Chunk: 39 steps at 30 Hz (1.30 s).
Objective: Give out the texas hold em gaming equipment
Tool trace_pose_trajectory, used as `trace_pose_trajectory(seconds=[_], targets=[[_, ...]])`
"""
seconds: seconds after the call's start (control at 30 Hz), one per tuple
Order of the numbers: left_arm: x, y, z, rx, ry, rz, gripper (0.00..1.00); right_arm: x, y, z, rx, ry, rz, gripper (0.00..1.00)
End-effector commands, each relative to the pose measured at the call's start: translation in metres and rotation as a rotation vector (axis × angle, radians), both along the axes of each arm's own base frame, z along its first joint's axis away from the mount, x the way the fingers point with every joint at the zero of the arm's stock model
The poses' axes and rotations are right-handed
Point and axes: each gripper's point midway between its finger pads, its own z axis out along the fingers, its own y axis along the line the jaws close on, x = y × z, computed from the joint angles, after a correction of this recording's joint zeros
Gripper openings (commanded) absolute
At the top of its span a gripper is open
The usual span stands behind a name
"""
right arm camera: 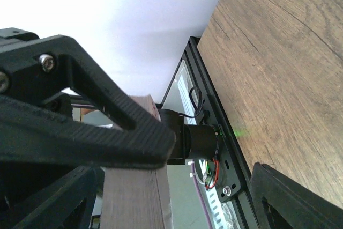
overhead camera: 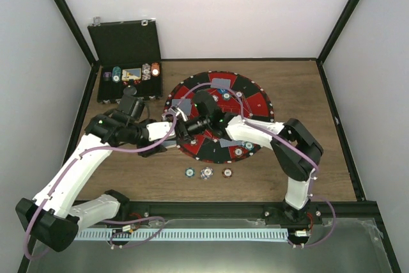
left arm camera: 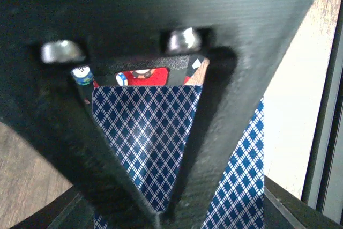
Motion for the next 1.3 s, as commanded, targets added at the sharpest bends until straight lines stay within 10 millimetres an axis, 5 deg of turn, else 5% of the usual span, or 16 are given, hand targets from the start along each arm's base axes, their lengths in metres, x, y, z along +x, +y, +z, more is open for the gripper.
trace_pose_trajectory(seconds=[0.0, 0.6, 1.27], targets=[[0.002, -0.006, 0.009, -0.031, -0.008, -0.015, 0.08, 0.006, 0.011, 0.013, 0.041, -0.017, 0.029, 0.8], [0.001, -0.009, 0.014, -0.044, 0.016, -0.006, 0.08, 0.033, -0.019, -0.035, -0.108, 0.013, -0.072, 0.67], [-0.001, -0.007, 0.013, -0.045, 0.0, -0.015, 0.08, 0.037, -0.045, -0.018, -0.129, -0.044, -0.133, 0.48]])
